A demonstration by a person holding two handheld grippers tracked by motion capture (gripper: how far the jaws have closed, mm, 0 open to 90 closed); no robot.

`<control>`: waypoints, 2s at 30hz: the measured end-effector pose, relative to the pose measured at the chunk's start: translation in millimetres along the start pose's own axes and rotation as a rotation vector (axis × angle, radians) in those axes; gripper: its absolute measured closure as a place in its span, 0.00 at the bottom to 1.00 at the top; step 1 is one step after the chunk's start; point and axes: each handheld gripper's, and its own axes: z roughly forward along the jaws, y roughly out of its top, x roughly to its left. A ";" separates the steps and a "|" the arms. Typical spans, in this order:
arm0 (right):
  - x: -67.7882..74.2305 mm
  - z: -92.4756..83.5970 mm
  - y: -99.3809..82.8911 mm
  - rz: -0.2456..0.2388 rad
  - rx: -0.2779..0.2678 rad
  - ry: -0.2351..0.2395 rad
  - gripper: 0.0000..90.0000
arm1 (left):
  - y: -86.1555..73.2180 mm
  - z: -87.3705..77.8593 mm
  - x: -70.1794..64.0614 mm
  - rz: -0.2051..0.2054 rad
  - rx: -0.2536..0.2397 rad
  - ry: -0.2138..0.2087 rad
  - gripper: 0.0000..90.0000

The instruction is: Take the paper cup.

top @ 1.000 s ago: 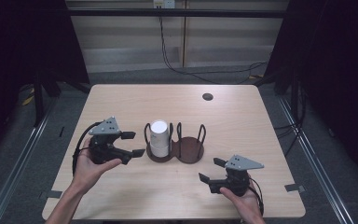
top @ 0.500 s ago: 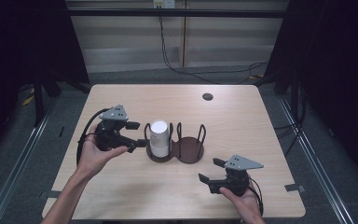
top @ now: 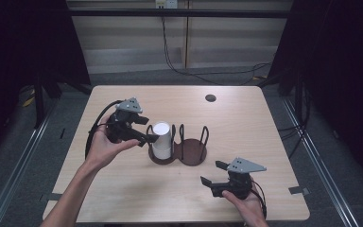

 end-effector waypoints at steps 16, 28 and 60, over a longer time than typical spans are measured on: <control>2.6 1.1 -0.6 -0.011 0.004 0.007 0.19 | 16.6 28.1 11.9 0.031 0.159 0.024 0.26; 3.0 2.0 -0.9 -0.013 0.012 0.005 0.19 | 30.1 38.3 17.3 0.040 0.218 0.002 0.24; 3.7 2.3 -1.9 -0.015 0.019 0.006 0.19 | 40.9 77.7 13.4 0.068 0.483 -0.013 0.35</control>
